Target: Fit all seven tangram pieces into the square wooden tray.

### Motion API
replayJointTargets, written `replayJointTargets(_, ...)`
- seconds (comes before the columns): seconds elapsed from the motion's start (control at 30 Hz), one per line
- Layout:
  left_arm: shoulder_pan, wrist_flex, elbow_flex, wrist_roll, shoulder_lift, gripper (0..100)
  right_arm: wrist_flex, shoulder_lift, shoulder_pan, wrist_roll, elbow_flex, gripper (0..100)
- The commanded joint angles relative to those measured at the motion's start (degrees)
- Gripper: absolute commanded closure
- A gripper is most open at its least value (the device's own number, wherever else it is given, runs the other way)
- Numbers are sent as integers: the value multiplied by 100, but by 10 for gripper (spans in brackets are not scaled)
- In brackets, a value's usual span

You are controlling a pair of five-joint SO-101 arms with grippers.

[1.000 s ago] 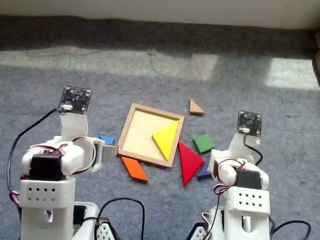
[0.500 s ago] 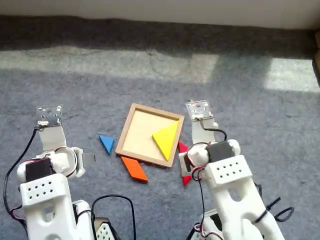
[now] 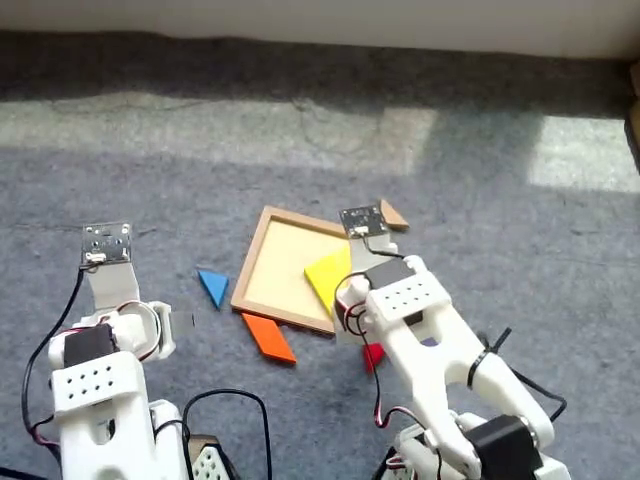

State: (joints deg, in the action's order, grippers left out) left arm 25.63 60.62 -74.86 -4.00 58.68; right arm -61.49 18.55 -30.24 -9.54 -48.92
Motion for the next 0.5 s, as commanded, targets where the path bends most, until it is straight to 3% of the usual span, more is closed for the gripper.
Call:
replayJointTargets(0.0, 31, -105, 31, -35, -22, 691, 400, -145, 119, -53, 295, 743)
replayJointTargets(0.3, 57, -97, 22, -35, -22, 691, 233, -286, 673, 343, 347, 742)
replayJointTargets(0.47, 40, -97, 22, -35, -22, 691, 48, -330, 567, 387, 347, 742)
